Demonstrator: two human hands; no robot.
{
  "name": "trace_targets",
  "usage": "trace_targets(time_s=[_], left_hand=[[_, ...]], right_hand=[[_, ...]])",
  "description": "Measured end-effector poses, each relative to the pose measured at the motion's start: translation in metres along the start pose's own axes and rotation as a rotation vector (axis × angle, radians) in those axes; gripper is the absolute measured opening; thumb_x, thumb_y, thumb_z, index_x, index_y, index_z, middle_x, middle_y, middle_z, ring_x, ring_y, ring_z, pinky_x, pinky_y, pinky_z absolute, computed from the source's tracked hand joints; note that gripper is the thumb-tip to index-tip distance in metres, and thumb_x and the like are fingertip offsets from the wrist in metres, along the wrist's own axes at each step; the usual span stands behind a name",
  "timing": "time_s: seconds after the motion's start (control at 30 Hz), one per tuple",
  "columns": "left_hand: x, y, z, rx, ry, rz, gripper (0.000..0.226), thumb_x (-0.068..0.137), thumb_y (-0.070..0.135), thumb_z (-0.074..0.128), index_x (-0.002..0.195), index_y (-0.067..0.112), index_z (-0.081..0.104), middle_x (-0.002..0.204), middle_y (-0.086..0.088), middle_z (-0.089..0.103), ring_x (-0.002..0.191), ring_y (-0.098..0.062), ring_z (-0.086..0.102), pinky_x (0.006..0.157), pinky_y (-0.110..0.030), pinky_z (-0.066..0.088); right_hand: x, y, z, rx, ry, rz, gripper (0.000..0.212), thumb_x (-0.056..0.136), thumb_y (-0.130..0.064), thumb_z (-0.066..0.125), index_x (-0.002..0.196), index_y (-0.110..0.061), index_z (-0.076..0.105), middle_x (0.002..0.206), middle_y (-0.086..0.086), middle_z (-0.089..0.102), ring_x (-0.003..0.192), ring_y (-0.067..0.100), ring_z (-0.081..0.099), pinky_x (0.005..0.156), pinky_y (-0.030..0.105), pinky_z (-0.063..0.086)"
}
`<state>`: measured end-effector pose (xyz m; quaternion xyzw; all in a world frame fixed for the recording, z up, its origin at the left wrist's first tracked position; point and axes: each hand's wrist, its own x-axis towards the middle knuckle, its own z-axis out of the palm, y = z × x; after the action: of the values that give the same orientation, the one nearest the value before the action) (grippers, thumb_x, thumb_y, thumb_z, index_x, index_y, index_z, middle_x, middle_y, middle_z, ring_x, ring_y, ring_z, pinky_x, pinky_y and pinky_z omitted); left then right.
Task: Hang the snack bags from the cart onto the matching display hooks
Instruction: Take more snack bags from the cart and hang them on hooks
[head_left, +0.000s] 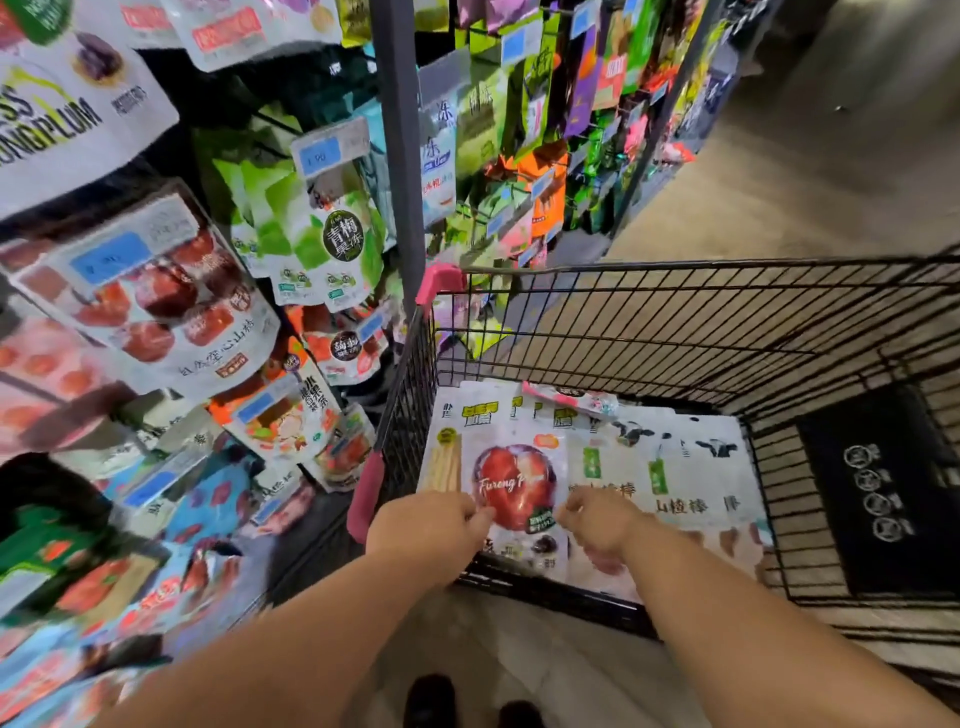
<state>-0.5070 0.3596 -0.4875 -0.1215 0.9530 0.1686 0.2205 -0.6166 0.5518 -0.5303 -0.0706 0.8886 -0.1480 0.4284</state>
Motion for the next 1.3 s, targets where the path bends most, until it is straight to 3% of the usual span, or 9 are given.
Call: trace_targets(time_s=[0.17,0.3,0.43,0.57,0.7,0.8,0.97,1.13,1.3], left_hand=[[-0.011,-0.001,0.002,-0.013,-0.176,-0.161,0.063,0.083,0.081,0.020,0.097,0.036,0.061,0.089,0.009,0.064,0.087,-0.014,0.060,0.071,-0.031,0.046],[-0.007,0.000,0.004,-0.006,-0.311,-0.290,0.086,0.082,0.082,0.012,0.118,0.020,0.059,0.117,-0.004,0.063,0.104,-0.024,0.059,0.094,-0.040,0.045],[-0.009,-0.005,0.025,0.043,-0.258,-0.307,0.069,0.088,0.071,0.028,0.104,0.016,0.067,0.104,-0.006,0.068,0.094,-0.026,0.064,0.089,-0.040,0.050],[-0.027,-0.003,0.033,0.067,-0.171,-0.337,0.034,0.102,0.036,0.032,0.134,0.040,0.044,0.114,-0.003,0.057,0.104,-0.027,0.059,0.085,-0.045,0.051],[-0.048,0.004,0.032,0.070,-0.153,-0.389,0.052,0.090,0.071,0.032,0.103,0.028,0.058,0.104,0.005,0.061,0.101,-0.022,0.060,0.087,-0.043,0.051],[-0.051,0.002,0.037,0.057,-0.107,-0.405,0.050,0.085,0.076,0.035,0.091,0.032,0.057,0.089,0.010,0.060,0.088,-0.017,0.060,0.074,-0.032,0.050],[-0.050,-0.003,0.042,0.041,-0.024,-0.410,0.047,0.081,0.079,0.039,0.089,0.035,0.056,0.085,0.013,0.055,0.085,-0.015,0.054,0.066,-0.029,0.043],[-0.053,-0.009,0.048,-0.013,0.040,-0.405,0.048,0.080,0.080,0.041,0.088,0.036,0.058,0.077,0.015,0.055,0.080,-0.014,0.057,0.059,-0.027,0.042],[-0.055,-0.011,0.051,-0.019,0.058,-0.399,0.050,0.078,0.081,0.042,0.087,0.035,0.059,0.082,0.014,0.060,0.081,-0.012,0.059,0.056,-0.026,0.038]], right_hand=[[-0.015,0.001,0.027,-0.001,-0.163,0.056,0.036,0.098,-0.035,0.050,0.113,-0.004,0.059,0.092,0.008,0.060,0.076,0.020,0.056,0.070,0.032,0.052],[-0.017,0.006,0.045,0.193,-0.195,0.064,0.033,0.096,-0.035,0.054,0.111,-0.007,0.060,0.099,0.011,0.065,0.073,0.019,0.052,0.072,0.034,0.047],[-0.016,0.011,0.050,0.270,-0.183,0.056,0.034,0.097,-0.035,0.054,0.123,-0.014,0.056,0.122,0.019,0.061,0.091,0.027,0.060,0.079,0.037,0.050],[-0.003,0.028,0.054,0.223,-0.182,0.109,0.047,0.095,-0.040,0.056,0.130,-0.009,0.049,0.124,0.014,0.057,0.108,0.027,0.061,0.082,0.033,0.053],[0.018,0.043,0.062,0.238,-0.135,0.169,0.055,0.096,-0.033,0.058,0.137,0.001,0.045,0.121,0.018,0.053,0.095,0.027,0.053,0.082,0.035,0.049],[0.043,0.047,0.079,0.325,-0.058,0.209,0.064,0.092,-0.030,0.065,0.141,0.004,0.041,0.133,0.023,0.052,0.097,0.029,0.052,0.080,0.034,0.047],[0.083,0.064,0.116,0.663,0.069,0.309,0.119,0.050,-0.034,0.094,0.143,-0.002,0.027,0.136,0.022,0.049,0.120,0.039,0.054,0.101,0.050,0.047],[0.093,0.069,0.136,0.729,0.036,0.203,0.083,0.070,-0.037,0.085,0.130,0.008,0.048,0.123,0.021,0.062,0.107,0.038,0.062,0.094,0.052,0.052],[0.076,0.042,0.126,0.554,0.026,-0.103,0.091,0.071,-0.060,0.073,0.136,-0.002,0.048,0.134,0.010,0.057,0.122,0.031,0.055,0.104,0.047,0.045]])
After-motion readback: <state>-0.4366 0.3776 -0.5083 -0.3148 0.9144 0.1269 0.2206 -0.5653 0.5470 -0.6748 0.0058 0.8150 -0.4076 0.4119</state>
